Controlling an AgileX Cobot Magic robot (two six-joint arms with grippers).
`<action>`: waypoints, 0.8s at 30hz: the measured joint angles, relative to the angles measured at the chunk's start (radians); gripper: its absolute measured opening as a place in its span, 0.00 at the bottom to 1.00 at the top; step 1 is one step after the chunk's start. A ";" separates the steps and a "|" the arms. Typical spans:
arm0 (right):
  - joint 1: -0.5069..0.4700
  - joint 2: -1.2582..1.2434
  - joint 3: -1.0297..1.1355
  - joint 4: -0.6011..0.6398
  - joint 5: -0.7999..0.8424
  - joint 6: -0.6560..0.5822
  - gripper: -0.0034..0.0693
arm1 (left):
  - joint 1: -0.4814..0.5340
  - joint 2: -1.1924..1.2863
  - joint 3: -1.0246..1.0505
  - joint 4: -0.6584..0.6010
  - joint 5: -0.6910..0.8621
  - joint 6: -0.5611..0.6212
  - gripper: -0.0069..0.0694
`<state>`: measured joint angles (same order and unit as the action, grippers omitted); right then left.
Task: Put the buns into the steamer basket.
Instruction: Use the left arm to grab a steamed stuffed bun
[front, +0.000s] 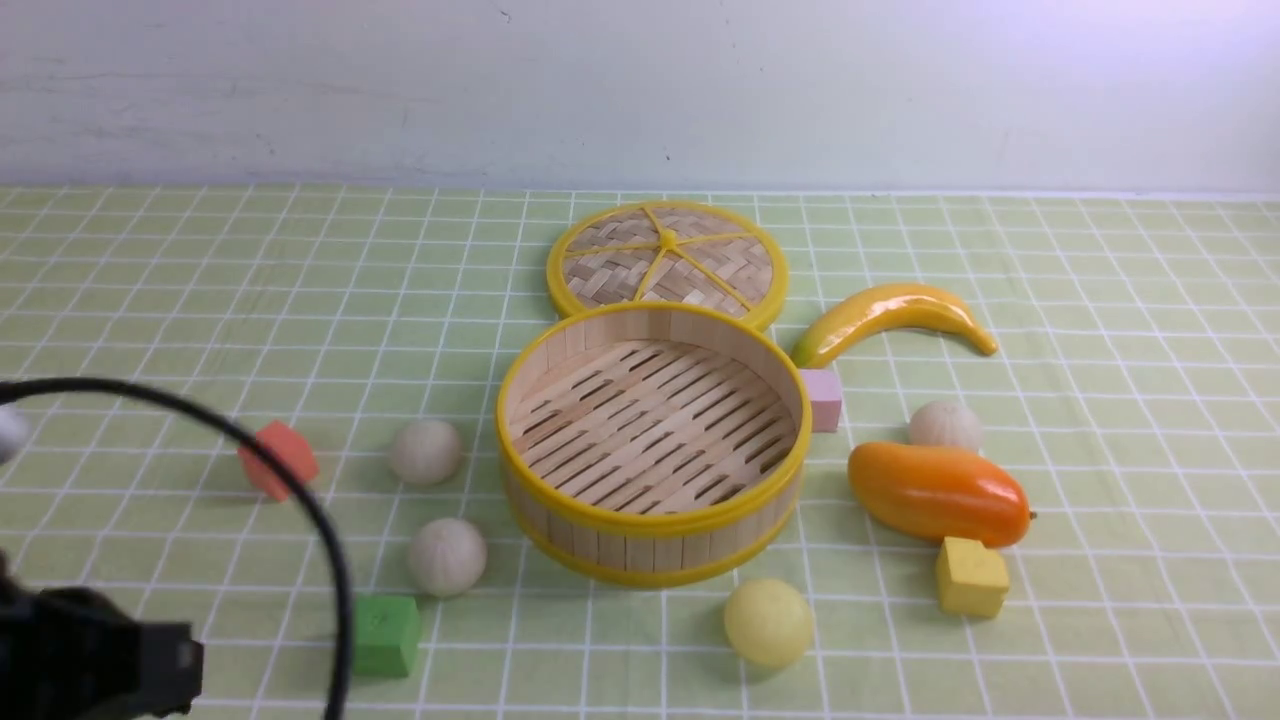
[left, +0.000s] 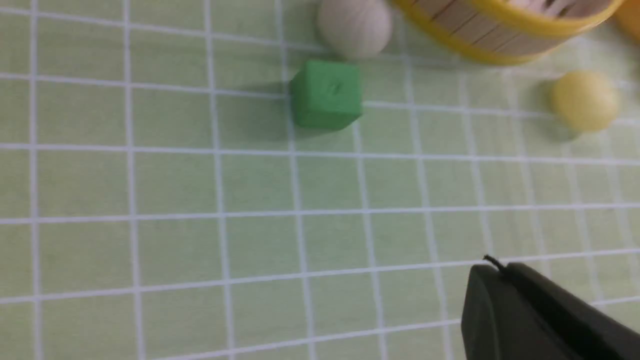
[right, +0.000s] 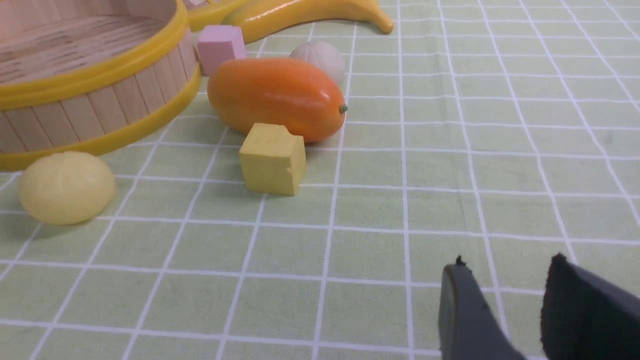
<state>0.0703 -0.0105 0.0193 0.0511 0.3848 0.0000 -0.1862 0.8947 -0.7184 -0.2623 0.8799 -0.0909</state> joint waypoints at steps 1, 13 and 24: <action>0.000 0.000 0.000 0.000 0.000 0.000 0.38 | 0.000 0.080 -0.032 0.010 0.001 0.021 0.07; 0.000 0.000 0.000 0.000 0.000 0.000 0.38 | -0.236 0.569 -0.362 0.185 -0.024 -0.005 0.07; 0.000 0.000 0.000 0.000 0.000 0.000 0.38 | -0.210 0.805 -0.472 0.229 -0.049 0.034 0.25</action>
<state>0.0703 -0.0105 0.0193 0.0511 0.3848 0.0000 -0.3959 1.6996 -1.1909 -0.0336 0.8309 -0.0573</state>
